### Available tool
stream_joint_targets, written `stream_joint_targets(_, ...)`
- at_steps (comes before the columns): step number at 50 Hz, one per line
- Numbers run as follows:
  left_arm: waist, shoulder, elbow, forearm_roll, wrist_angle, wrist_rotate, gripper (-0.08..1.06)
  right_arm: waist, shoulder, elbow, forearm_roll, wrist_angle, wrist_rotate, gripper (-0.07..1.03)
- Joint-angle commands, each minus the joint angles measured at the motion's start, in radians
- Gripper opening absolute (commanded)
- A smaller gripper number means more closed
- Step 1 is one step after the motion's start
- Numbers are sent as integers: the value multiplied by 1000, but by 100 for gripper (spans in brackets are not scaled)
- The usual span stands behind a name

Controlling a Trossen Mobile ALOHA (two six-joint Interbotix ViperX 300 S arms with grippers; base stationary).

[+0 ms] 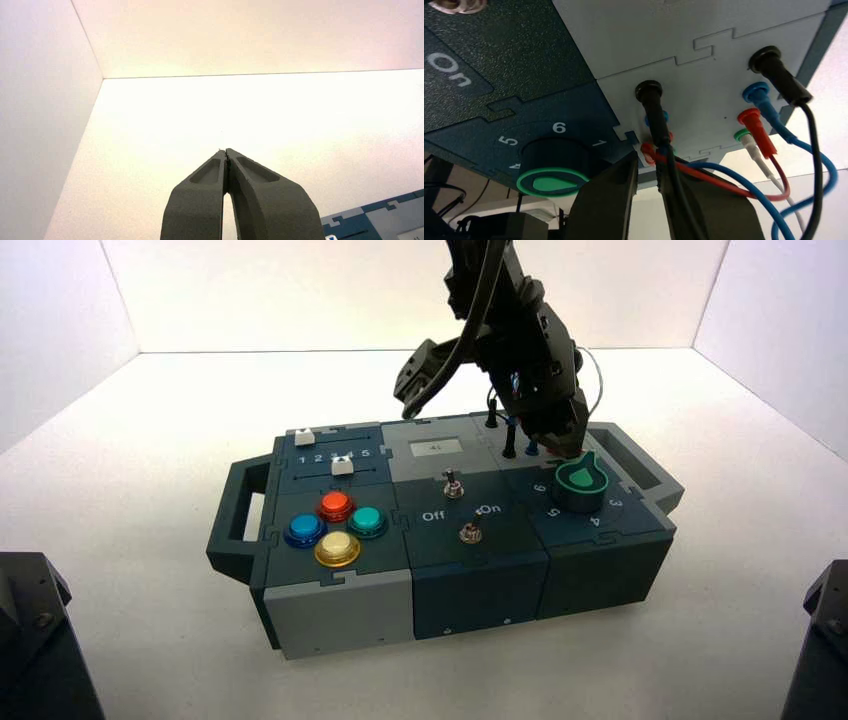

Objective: Insert the red wire.

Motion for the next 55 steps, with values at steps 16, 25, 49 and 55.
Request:
stream_joint_targets(16, 0, 2, -34, 5, -11, 3, -3, -18, 2, -32, 2, 17, 6, -2)
stream_joint_targets(25, 0, 0, -35, 3, -14, 3, -3, -28, -3, -40, 6, 23, 6, -2)
stream_joint_targets(49, 2, 0, -35, 5, -15, 5, -3, -38, -23, -75, 8, 26, 9, -2)
stream_joint_targets(55, 3, 0, -37, 6, -18, 5, -3, -40, -23, -81, 6, 26, 9, -2)
